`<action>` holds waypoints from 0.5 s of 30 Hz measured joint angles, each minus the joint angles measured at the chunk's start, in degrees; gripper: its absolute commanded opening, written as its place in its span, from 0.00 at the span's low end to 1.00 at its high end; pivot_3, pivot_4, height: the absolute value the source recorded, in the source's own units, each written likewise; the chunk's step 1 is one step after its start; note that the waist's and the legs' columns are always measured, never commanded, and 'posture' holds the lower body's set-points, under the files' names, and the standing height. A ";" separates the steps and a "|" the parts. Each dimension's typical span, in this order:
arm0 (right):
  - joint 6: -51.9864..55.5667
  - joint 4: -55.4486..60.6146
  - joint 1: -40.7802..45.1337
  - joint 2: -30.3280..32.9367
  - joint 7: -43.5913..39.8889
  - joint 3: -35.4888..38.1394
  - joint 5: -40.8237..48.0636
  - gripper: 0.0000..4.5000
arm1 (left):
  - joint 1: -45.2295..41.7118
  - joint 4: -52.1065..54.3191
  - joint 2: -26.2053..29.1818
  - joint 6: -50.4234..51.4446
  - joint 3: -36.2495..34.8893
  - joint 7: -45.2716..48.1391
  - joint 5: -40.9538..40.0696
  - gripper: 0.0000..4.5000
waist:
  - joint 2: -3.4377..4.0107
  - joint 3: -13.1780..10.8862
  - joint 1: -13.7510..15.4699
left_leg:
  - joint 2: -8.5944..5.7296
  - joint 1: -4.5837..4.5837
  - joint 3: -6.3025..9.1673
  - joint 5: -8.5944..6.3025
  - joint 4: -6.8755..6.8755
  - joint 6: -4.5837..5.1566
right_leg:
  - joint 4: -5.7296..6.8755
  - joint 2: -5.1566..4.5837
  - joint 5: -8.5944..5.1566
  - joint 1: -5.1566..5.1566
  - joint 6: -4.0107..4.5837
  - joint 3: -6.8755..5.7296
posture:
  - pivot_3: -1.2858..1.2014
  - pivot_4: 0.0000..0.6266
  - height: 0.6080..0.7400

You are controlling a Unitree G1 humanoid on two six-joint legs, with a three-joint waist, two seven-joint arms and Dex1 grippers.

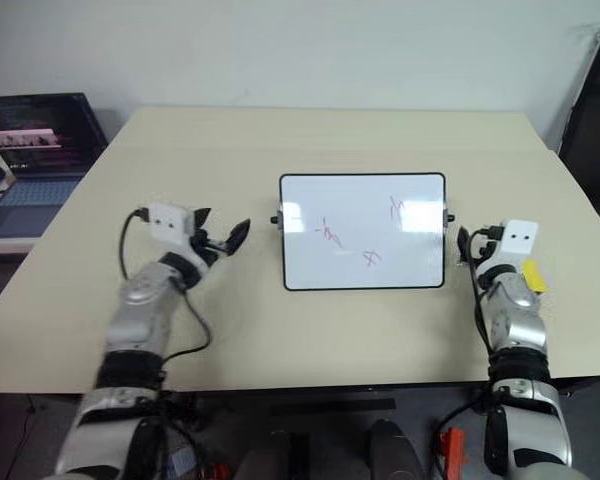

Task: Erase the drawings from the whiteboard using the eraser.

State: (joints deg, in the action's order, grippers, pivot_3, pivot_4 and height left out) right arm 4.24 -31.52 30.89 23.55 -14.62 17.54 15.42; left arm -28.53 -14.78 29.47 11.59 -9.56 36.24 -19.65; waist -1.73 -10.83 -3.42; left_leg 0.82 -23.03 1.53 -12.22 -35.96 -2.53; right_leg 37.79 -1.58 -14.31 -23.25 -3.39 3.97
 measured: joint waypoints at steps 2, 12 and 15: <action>0.66 0.01 -0.13 0.48 -0.79 0.38 0.31 1.00 | 0.78 6.27 3.88 6.17 0.27 6.10 -4.47 1.00 | 0.00 0.00 0.09 | -0.01 0.01 0.00 0.00 -0.01 0.00 | -0.01 -0.01 0.00 0.03 0.00 0.00 | 0.52 0.24 1.00; 7.90 6.05 -2.59 6.69 -4.92 1.68 1.62 1.00 | -6.13 22.85 1.63 23.99 12.50 18.22 -15.12 1.00 | 0.00 0.00 0.46 | -0.02 0.01 0.01 0.00 -0.02 0.01 | -0.02 0.00 -0.05 0.05 -0.06 0.01 | 0.52 0.24 1.00; 12.29 9.43 -4.62 10.36 -6.17 3.56 3.03 1.00 | -8.06 21.43 -2.75 24.13 16.51 18.56 -14.55 1.00 | 0.00 0.00 0.46 | -0.03 0.01 -0.04 0.00 -0.05 0.01 | -0.05 -0.01 -0.04 0.05 -0.06 0.06 | 0.52 0.24 1.00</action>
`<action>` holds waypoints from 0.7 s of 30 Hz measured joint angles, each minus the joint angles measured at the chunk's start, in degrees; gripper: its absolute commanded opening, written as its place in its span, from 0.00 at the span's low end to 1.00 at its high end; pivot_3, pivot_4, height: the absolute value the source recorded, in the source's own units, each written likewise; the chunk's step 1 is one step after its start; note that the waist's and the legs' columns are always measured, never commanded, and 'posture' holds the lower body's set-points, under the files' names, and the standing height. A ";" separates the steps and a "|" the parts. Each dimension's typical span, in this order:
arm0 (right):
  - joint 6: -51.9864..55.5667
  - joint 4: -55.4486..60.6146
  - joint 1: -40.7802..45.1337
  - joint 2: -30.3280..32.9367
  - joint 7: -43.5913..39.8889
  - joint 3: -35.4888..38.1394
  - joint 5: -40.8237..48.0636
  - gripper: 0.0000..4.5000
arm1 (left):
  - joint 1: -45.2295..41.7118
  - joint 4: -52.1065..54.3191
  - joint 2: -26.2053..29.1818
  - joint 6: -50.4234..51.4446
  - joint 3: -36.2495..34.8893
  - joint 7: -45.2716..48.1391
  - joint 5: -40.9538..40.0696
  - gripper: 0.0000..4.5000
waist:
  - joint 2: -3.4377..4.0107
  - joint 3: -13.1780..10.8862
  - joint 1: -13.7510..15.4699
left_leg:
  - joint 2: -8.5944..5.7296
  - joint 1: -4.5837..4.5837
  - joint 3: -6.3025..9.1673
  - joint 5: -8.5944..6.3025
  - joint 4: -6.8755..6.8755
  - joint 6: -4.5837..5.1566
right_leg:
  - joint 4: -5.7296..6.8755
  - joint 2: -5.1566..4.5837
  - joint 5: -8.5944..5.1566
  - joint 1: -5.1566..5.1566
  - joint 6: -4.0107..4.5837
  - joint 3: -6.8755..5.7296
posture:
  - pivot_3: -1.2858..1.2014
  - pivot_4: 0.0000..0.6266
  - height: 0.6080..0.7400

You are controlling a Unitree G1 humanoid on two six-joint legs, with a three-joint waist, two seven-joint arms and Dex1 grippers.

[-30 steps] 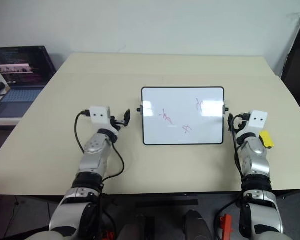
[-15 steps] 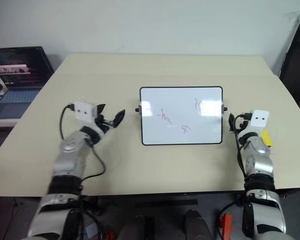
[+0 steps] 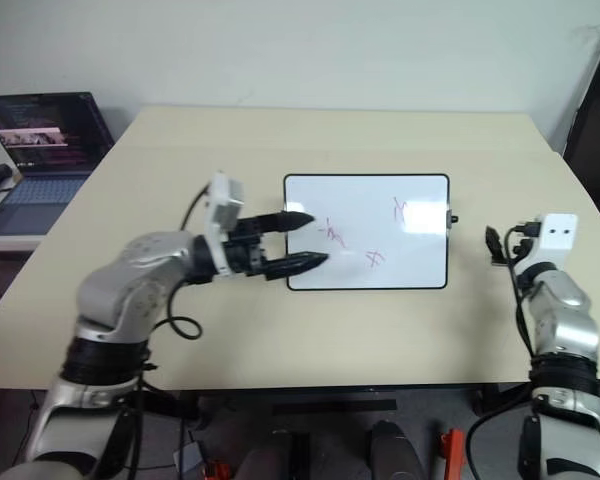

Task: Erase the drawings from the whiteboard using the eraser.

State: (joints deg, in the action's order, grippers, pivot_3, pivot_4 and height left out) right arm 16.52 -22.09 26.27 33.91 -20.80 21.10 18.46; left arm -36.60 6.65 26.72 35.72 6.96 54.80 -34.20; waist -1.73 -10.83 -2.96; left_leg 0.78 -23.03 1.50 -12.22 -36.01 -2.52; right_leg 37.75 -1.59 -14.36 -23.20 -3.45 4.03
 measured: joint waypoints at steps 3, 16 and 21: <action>5.75 1.79 -3.04 6.19 -2.92 1.95 1.35 1.00 | -1.59 -3.00 -4.69 -1.03 4.30 1.73 1.85 1.00 | 0.00 0.00 0.14 | -0.01 0.00 -0.02 0.00 -0.01 0.01 | -0.01 0.00 -0.03 0.00 -0.05 0.00 | 0.52 0.24 1.00; 10.37 -6.49 -3.46 11.06 -16.20 -0.11 1.68 1.00 | -4.24 -7.95 -15.67 -3.74 11.65 2.01 8.57 1.00 | 0.02 0.01 -0.40 | 0.02 0.06 -0.05 -0.01 -0.05 0.02 | -0.01 0.12 -0.10 0.03 -0.22 0.13 | 0.52 0.24 1.00; 9.10 -9.89 -2.90 11.12 -16.21 -0.93 0.04 1.00 | -4.21 -7.92 -16.24 -3.83 13.81 2.20 10.53 1.00 | 0.03 0.01 -0.38 | 0.02 0.06 -0.05 -0.01 -0.04 0.02 | -0.02 0.13 -0.11 0.02 -0.21 0.14 | 0.52 0.24 1.00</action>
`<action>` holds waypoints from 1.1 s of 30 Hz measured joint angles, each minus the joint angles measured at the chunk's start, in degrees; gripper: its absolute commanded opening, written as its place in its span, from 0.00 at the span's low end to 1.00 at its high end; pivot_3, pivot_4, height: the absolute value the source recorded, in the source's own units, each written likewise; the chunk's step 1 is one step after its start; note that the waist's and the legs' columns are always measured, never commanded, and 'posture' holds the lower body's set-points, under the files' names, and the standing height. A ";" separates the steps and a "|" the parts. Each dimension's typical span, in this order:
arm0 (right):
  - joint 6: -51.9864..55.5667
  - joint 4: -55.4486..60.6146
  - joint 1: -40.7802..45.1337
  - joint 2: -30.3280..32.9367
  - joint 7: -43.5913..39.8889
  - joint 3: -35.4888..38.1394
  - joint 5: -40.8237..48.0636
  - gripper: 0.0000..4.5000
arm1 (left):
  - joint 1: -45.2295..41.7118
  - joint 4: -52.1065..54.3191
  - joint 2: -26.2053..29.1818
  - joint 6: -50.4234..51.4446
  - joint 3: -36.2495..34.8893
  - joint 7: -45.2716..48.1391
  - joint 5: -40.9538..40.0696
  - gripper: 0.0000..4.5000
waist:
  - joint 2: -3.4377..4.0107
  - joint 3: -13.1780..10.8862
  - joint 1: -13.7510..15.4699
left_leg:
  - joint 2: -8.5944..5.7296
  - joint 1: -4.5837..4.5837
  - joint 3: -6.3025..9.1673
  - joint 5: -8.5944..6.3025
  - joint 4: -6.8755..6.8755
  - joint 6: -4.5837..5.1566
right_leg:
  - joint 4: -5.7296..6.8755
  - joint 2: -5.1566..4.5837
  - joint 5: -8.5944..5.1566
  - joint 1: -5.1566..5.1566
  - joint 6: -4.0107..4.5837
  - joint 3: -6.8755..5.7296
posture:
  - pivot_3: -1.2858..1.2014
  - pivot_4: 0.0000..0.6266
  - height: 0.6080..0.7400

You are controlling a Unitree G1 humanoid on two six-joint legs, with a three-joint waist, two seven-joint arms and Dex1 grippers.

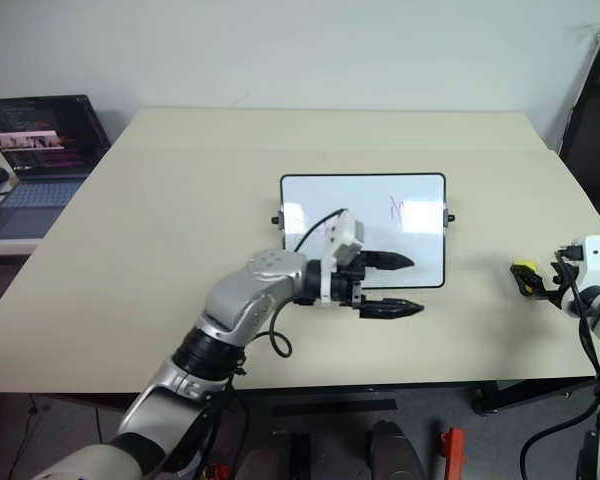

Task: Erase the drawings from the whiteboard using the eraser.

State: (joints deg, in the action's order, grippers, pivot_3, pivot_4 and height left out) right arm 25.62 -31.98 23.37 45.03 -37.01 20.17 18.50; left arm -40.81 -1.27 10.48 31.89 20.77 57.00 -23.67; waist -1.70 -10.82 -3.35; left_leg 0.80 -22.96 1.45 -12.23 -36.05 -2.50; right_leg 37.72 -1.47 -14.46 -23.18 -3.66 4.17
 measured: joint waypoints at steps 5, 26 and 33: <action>-0.23 -1.46 0.42 -0.29 -0.10 -0.02 -0.48 1.00 | 0.20 0.32 0.58 0.00 0.12 0.05 0.81 1.00 | 0.00 0.00 0.01 | 0.00 0.00 0.01 0.00 -0.01 0.00 | 0.01 0.00 0.00 0.00 -0.01 -0.01 | 0.52 0.24 1.00; -1.47 -2.52 1.95 -1.81 -0.37 -1.16 -1.39 0.22 | 1.89 1.71 1.21 0.27 0.11 -0.07 1.23 1.00 | 0.01 0.01 0.04 | 0.00 0.00 0.01 0.00 -0.02 0.00 | 0.02 0.00 0.00 0.00 0.00 -0.01 | 0.52 0.24 1.00; -1.10 1.29 -0.65 -2.16 -0.26 -0.74 -0.56 0.22 | 1.88 1.70 1.74 0.23 0.08 -0.05 1.27 1.00 | 0.01 0.01 0.09 | 0.00 0.00 0.01 0.00 -0.02 0.00 | 0.02 0.00 0.00 0.00 -0.01 -0.01 | 0.52 0.24 1.00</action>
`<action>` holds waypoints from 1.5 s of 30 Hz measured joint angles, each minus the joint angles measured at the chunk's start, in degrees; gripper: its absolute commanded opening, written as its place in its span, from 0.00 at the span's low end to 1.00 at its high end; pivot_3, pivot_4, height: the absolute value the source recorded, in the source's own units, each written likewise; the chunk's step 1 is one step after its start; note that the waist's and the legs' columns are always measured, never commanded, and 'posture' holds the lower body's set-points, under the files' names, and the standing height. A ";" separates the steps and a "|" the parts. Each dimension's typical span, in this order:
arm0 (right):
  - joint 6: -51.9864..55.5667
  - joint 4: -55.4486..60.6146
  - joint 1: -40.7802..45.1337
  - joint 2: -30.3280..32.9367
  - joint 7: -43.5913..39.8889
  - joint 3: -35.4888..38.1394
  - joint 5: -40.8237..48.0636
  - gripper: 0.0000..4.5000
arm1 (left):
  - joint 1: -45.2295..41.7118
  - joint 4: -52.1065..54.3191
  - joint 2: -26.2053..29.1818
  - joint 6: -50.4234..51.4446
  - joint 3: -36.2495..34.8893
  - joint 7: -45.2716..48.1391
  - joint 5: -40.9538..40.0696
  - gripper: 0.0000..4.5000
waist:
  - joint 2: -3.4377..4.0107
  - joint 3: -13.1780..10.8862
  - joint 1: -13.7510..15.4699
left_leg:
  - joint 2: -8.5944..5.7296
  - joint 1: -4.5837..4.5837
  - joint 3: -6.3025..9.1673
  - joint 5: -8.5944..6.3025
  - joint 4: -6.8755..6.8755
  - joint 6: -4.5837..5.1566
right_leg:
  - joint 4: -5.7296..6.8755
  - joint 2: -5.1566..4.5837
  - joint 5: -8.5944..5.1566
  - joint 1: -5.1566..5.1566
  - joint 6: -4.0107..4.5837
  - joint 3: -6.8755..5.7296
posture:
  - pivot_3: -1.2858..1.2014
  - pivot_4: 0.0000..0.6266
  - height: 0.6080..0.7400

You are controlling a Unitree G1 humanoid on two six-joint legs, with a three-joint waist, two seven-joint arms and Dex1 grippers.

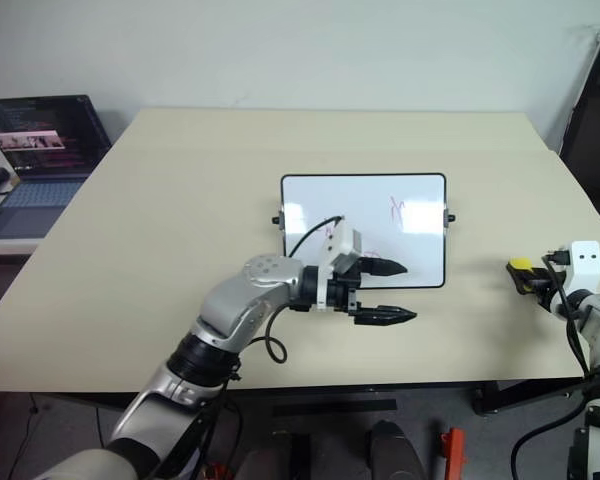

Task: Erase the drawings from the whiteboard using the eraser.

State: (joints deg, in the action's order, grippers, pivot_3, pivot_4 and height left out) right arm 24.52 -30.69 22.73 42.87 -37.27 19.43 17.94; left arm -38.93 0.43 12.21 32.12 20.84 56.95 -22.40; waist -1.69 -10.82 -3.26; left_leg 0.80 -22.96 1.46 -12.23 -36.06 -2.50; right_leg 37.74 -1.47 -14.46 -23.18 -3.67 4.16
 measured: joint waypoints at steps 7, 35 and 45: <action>8.61 23.76 0.72 2.56 0.07 3.56 7.71 0.22 | -0.23 -0.27 9.33 -0.72 -7.52 -0.38 0.66 1.00 | 0.31 -0.02 -1.06 | 0.07 0.05 0.08 0.00 0.01 0.00 | 0.16 0.11 -0.02 -0.07 0.01 0.02 | 0.52 0.24 1.00; -29.46 -3.56 27.05 -24.15 0.13 -31.79 -15.59 0.22 | 24.74 16.56 23.68 0.40 -24.63 -8.93 -2.50 1.00 | 0.15 -0.05 0.73 | 0.65 0.06 -0.01 -0.08 -0.01 -0.16 | 0.13 0.46 0.21 -0.12 0.65 -0.20 | 0.52 0.24 1.00; -31.39 -0.94 23.70 -25.79 -2.10 -34.98 -20.60 0.22 | 23.68 16.77 23.82 0.43 -24.54 -8.93 -2.67 1.00 | 0.02 0.05 0.00 | 0.70 0.14 0.00 -0.08 -0.03 -0.16 | 0.20 0.52 0.19 -0.08 0.64 -0.18 | 0.52 0.24 1.00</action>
State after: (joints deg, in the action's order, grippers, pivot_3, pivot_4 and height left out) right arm -6.87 -31.62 46.42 17.08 -39.37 -15.54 -2.66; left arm -15.26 17.20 36.04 32.55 -3.70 48.02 -25.08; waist -1.68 -10.76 -3.25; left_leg 1.50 -22.83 1.46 -12.30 -36.09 -2.66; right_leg 37.94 -0.95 -14.27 -23.25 -3.03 3.98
